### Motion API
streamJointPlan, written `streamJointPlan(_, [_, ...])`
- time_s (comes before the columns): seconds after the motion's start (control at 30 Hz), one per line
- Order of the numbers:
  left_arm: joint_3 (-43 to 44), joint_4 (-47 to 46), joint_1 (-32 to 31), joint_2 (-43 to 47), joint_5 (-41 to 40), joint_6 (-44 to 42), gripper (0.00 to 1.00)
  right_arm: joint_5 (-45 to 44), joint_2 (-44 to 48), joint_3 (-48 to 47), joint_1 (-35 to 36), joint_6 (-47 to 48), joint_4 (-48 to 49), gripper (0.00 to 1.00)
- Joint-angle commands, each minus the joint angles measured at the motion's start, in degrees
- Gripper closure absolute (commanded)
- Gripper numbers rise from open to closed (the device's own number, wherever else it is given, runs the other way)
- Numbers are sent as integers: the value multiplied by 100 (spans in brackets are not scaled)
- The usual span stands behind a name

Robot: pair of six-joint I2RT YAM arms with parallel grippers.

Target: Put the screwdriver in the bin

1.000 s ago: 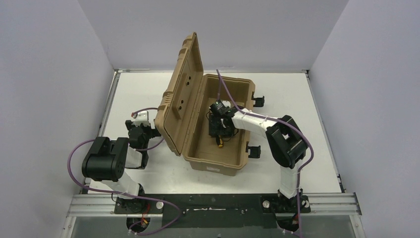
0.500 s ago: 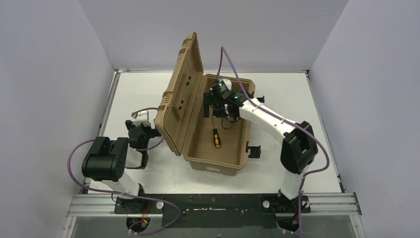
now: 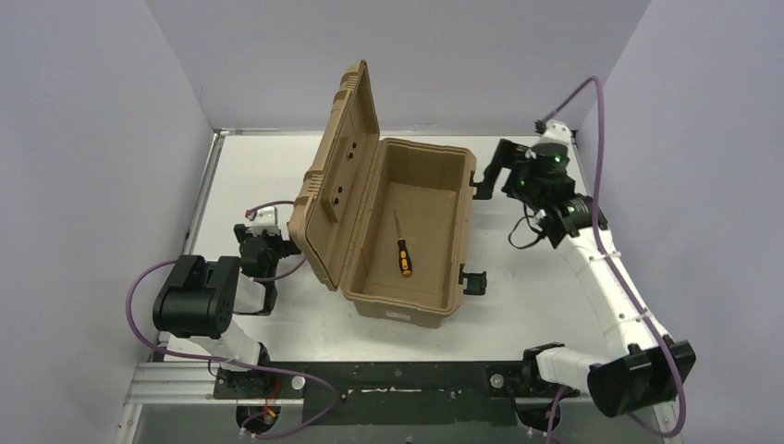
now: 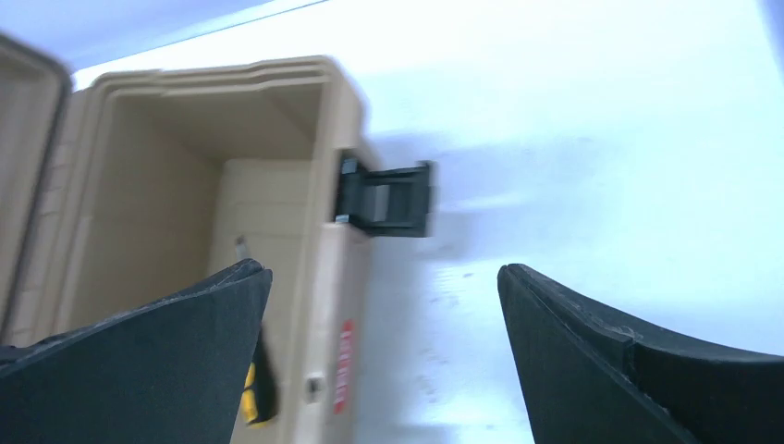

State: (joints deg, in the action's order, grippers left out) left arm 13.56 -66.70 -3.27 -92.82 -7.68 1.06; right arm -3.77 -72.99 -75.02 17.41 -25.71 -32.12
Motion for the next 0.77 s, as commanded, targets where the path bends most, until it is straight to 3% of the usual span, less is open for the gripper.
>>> streamJointPlan(0.0, [90,-280,10,46,27,40,3,-154,763,1105,-752,598,986,0])
streamJointPlan(0.17, [89,-269,10,59,30,43,3,-159,1374,2627,-1292,978,1896,0])
streamJointPlan(0.37, [86,-265,10,62,25,42,3,8,1727,4206,-1372,910,2828,0])
streamJointPlan(0.73, [93,-282,10,47,15,31,3,26,1801,4842,-1369,758,3168,0])
